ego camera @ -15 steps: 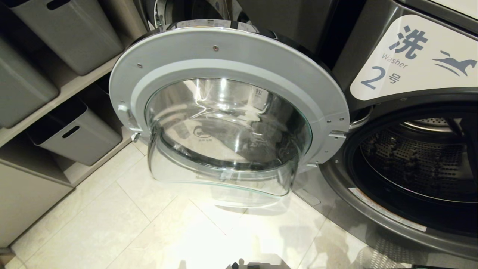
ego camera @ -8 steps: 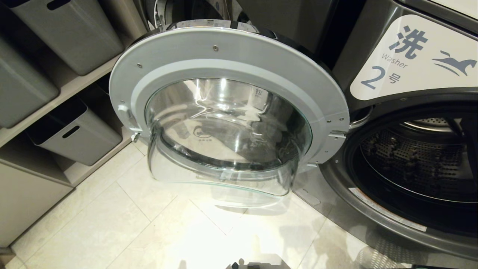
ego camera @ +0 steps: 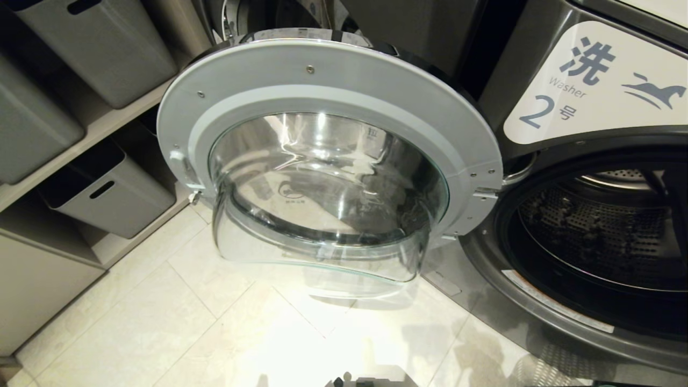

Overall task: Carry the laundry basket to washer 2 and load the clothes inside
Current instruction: Place the clothes into the washing machine

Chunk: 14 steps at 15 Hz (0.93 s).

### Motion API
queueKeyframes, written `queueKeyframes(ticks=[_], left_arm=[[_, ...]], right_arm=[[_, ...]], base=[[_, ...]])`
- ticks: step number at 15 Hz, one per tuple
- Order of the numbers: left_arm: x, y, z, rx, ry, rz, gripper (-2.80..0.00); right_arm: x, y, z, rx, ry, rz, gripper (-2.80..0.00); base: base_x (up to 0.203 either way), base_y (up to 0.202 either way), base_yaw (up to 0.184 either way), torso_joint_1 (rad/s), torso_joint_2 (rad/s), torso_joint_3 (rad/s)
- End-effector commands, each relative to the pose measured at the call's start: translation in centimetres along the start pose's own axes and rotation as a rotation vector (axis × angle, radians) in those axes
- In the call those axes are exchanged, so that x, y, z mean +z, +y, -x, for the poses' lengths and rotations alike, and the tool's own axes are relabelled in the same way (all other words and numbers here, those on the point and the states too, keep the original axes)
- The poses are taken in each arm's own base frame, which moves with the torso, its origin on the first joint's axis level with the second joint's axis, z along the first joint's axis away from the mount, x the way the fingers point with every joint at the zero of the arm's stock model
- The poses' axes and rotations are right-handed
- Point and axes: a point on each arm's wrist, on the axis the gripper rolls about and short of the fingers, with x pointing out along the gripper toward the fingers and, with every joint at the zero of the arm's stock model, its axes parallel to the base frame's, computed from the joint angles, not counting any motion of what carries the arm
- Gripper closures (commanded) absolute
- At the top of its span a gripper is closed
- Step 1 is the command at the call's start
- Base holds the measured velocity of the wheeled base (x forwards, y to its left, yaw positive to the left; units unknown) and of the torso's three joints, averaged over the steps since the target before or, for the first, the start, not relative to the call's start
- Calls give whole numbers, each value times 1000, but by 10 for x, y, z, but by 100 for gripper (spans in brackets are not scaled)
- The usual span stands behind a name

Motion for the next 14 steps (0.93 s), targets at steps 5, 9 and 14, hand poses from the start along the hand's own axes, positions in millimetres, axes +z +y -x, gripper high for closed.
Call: queueKeyframes(ticks=[5, 9, 14], left_arm=[[0, 0, 0, 0, 1, -2, 0], [0, 0, 0, 0, 1, -4, 0], [0, 0, 0, 0, 3, -2, 0]], right_arm=[[-10, 3, 10, -54, -128, -69, 0], [-9, 3, 11, -54, -128, -72, 0], [-10, 3, 10, -55, -127, -72, 0]], base=[[0, 0, 0, 0, 0, 0], [0, 0, 0, 0, 0, 0], [0, 0, 0, 2, 1, 137]])
